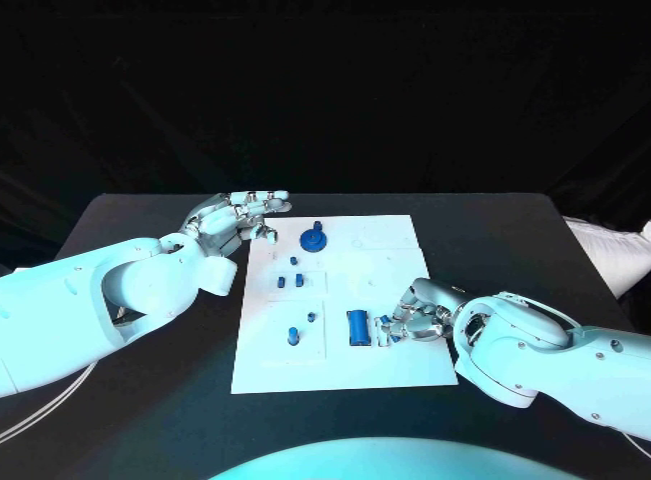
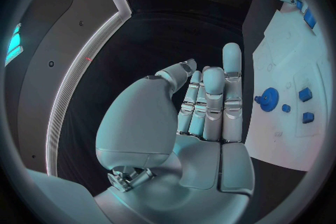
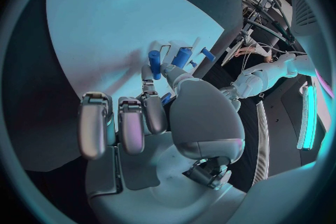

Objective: Assemble the parts on the task board

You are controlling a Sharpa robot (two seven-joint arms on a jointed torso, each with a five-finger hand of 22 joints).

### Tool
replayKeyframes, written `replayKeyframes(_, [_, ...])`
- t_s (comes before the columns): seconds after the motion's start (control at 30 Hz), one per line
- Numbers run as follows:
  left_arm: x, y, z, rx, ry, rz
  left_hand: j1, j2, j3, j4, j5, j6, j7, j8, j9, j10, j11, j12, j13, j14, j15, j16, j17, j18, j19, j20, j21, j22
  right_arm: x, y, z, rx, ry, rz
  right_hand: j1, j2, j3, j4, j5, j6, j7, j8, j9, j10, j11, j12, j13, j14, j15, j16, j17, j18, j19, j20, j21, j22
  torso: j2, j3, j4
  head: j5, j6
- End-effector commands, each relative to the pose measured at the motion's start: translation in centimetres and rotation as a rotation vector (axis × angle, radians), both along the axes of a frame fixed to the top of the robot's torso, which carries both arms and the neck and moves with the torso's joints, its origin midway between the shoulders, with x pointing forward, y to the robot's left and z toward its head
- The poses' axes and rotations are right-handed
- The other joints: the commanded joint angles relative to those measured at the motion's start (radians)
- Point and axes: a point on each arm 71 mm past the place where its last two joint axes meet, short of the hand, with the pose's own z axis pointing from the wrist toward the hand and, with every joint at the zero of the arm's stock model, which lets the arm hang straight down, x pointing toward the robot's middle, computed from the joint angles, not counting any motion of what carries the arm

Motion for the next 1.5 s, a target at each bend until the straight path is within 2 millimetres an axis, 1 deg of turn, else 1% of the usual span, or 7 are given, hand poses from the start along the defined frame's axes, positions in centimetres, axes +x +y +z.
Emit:
replayKeyframes(0.03, [-0.1, -0.3, 0.1, -0.011, -0.008, -0.019, 0.0, 0.004, -0.002, -0.006, 0.0, -0.007, 0.001, 0.004, 0.0, -0.008, 0.0, 0.003, -0.001, -0.008, 0.001, -0.004, -0.001, 0.011, -0.009, 0.001, -0.006, -0.002, -0.1, 0.2, -0.2, -0.013, 0.018, 0.012, -0.01, 0.002, -0.001, 0.007, 0.007, 0.027, -0.017, 0.004, 0.0, 0.057, -0.008, -0.004, 0.153, 0.1, -0.007, 0.004, 0.224, -0.021, 0.048, -0.005, 0.004, 0.114, 0.0, 0.0003, -0.0004, 0.001, -0.001])
replayKeyframes(0.3, [-0.1, -0.3, 0.1, -0.012, -0.007, -0.02, 0.0, 0.004, -0.002, -0.006, 0.0, -0.007, 0.001, 0.004, 0.0, -0.008, 0.0, 0.003, -0.001, -0.008, 0.001, -0.004, -0.001, 0.011, -0.009, 0.001, -0.006, -0.002, 0.0, 0.7, -0.4, -0.026, 0.032, 0.037, -0.022, 0.004, -0.011, 0.018, 0.004, 0.035, -0.021, 0.01, 0.008, 0.059, -0.012, -0.004, 0.153, 0.1, -0.01, 0.006, 0.227, -0.022, 0.05, -0.008, 0.007, 0.118, 0.0, 0.0001, 0.0007, 0.001, -0.003])
replayKeyframes(0.8, [-0.1, -0.3, 0.1, -0.011, -0.006, -0.02, -0.001, 0.006, -0.002, -0.006, 0.0, -0.007, 0.002, 0.005, 0.0, -0.01, 0.001, 0.005, -0.001, -0.011, 0.002, -0.005, -0.006, 0.011, -0.011, 0.001, -0.006, -0.002, 0.0, 1.0, -0.6, -0.044, 0.036, 0.061, -0.044, 0.008, -0.033, 0.038, -0.005, 0.05, -0.029, 0.023, 0.025, 0.061, -0.019, -0.009, 0.151, 0.101, -0.016, 0.008, 0.231, -0.023, 0.052, -0.014, 0.012, 0.123, 0.0, 0.0, -0.0001, 0.004, -0.003])
replayKeyframes(0.93, [-0.1, -0.3, 0.1, -0.011, -0.006, -0.02, -0.001, 0.006, -0.002, -0.006, 0.0, -0.007, 0.002, 0.005, 0.0, -0.01, 0.001, 0.005, -0.001, -0.011, 0.002, -0.005, -0.006, 0.011, -0.011, 0.001, -0.006, -0.002, 0.1, 1.0, -0.6, -0.046, 0.031, 0.06, -0.07, 0.008, -0.054, 0.063, -0.033, 0.052, -0.03, 0.026, 0.034, 0.062, -0.02, -0.007, 0.152, 0.101, -0.017, 0.008, 0.23, -0.023, 0.052, -0.015, 0.012, 0.124, 0.0, 0.0, 0.0, 0.003, -0.002])
replayKeyframes(1.07, [-0.1, -0.2, 0.1, -0.01, -0.006, -0.019, -0.001, 0.006, -0.002, -0.006, 0.0, -0.007, 0.002, 0.005, 0.0, -0.01, 0.001, 0.005, -0.001, -0.011, 0.002, -0.005, -0.006, 0.011, -0.011, 0.001, -0.006, -0.002, 0.1, 1.1, -0.6, -0.048, 0.026, 0.064, -0.106, -0.003, -0.099, 0.096, -0.027, 0.058, -0.032, 0.033, 0.046, 0.064, -0.021, 0.001, 0.157, 0.101, -0.018, 0.008, 0.23, -0.023, 0.052, -0.017, 0.012, 0.124, 0.0, 0.0003, -0.0001, 0.004, -0.003])
replayKeyframes(1.17, [-0.1, -0.2, 0.1, -0.01, -0.006, -0.019, -0.001, 0.006, -0.002, -0.006, 0.0, -0.007, 0.002, 0.005, 0.0, -0.01, 0.001, 0.005, -0.001, -0.011, 0.002, -0.005, -0.006, 0.011, -0.011, 0.001, -0.006, -0.002, 0.1, 1.2, -0.6, -0.048, 0.025, 0.067, -0.117, -0.01, -0.125, 0.11, -0.019, 0.058, -0.033, 0.035, 0.052, 0.065, -0.023, 0.002, 0.158, 0.101, -0.019, 0.008, 0.231, -0.024, 0.053, -0.018, 0.012, 0.125, 0.0, 0.0002, -0.0008, 0.006, -0.004])
replayKeyframes(1.5, [-0.1, -0.2, 0.1, -0.009, -0.005, -0.018, -0.002, 0.007, -0.002, -0.005, 0.0, -0.008, 0.002, 0.006, 0.0, -0.011, 0.001, 0.006, -0.001, -0.012, 0.002, -0.006, -0.007, 0.011, -0.011, 0.001, -0.007, -0.002, 0.0, 1.2, -0.4, -0.044, 0.013, 0.071, -0.124, -0.009, -0.188, 0.147, -0.034, 0.056, -0.036, 0.04, 0.067, 0.066, -0.025, 0.006, 0.161, 0.102, -0.022, 0.009, 0.233, -0.024, 0.054, -0.02, 0.014, 0.128, 0.0, 0.0009, -0.001, 0.006, -0.004])
